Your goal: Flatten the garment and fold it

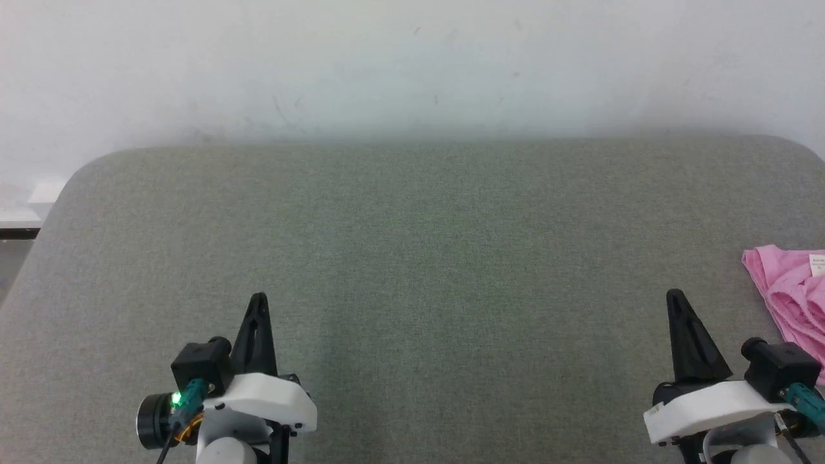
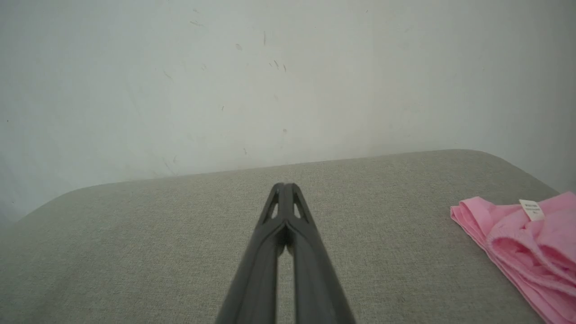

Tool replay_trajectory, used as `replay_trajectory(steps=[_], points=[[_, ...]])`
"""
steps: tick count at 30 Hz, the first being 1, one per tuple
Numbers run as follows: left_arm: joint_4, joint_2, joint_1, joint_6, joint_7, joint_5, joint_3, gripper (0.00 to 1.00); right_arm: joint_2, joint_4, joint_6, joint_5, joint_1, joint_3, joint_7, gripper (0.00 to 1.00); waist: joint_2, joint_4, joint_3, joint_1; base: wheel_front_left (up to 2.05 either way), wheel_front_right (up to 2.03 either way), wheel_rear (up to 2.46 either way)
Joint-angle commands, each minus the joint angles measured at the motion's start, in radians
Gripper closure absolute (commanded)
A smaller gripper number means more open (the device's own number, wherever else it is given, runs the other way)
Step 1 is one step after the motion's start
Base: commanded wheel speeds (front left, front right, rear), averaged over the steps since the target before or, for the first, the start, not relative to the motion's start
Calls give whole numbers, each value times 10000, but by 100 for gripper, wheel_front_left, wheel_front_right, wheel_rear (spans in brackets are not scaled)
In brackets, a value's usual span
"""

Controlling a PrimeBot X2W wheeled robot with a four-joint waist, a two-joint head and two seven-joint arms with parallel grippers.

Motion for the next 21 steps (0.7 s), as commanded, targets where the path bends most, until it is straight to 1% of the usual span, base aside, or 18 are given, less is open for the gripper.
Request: replay_trajectory(steps=[1, 21], points=[[-99, -29, 89, -63, 66, 114, 76, 100, 4, -91, -1, -124, 3, 47, 73, 100, 0, 0, 2, 0, 0, 0, 0], [-512, -78, 231, -303, 474, 536, 278, 100, 10, -385, -2, -491, 8, 141, 480, 100, 0, -7, 36, 0, 0, 0, 0]])
